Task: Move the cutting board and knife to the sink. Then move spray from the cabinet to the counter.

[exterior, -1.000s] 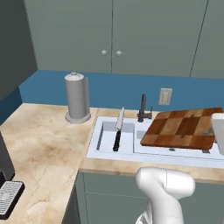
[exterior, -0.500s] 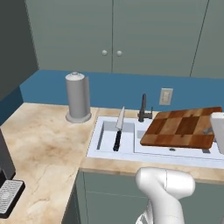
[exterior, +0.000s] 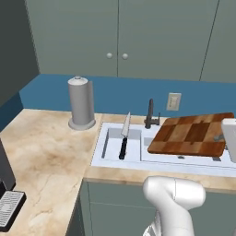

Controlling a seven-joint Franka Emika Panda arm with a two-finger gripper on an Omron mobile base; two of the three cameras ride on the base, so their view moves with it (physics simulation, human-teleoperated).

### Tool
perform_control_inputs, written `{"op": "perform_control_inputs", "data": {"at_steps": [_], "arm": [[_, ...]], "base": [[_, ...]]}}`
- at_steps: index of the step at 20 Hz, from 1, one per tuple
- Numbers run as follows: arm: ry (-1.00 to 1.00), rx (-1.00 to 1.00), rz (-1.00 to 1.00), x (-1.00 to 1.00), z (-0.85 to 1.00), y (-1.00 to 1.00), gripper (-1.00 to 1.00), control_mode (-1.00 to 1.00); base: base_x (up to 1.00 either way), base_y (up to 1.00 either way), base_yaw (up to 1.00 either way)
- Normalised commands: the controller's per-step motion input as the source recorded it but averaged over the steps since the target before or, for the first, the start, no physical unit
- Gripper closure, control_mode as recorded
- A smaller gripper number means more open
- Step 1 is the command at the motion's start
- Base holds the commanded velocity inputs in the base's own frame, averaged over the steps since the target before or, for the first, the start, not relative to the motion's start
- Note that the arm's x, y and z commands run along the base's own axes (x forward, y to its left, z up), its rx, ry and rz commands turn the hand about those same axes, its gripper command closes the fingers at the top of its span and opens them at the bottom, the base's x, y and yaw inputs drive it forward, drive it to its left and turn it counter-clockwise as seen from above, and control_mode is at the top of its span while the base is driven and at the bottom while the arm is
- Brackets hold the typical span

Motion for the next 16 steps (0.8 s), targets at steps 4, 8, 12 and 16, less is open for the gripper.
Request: {"op": "perform_control_inputs", "data": {"at_steps": [4, 8, 12, 16], "arm": [[0.0, 0.0, 0.0, 0.0, 0.0, 0.0, 1.0, 1.0], [0.0, 0.0, 0.0, 0.0, 0.0, 0.0, 1.0, 1.0], [0.0, 0.0, 0.0, 0.0, 0.0, 0.0, 1.0, 1.0], [0.0, 0.0, 0.0, 0.02, 0.0, 0.0, 1.0, -1.0]], "base": [[0.2, 0.09, -0.03], [0.01, 0.0, 0.0], [0.0, 0.0, 0.0], [0.01, 0.0, 0.0]]}}
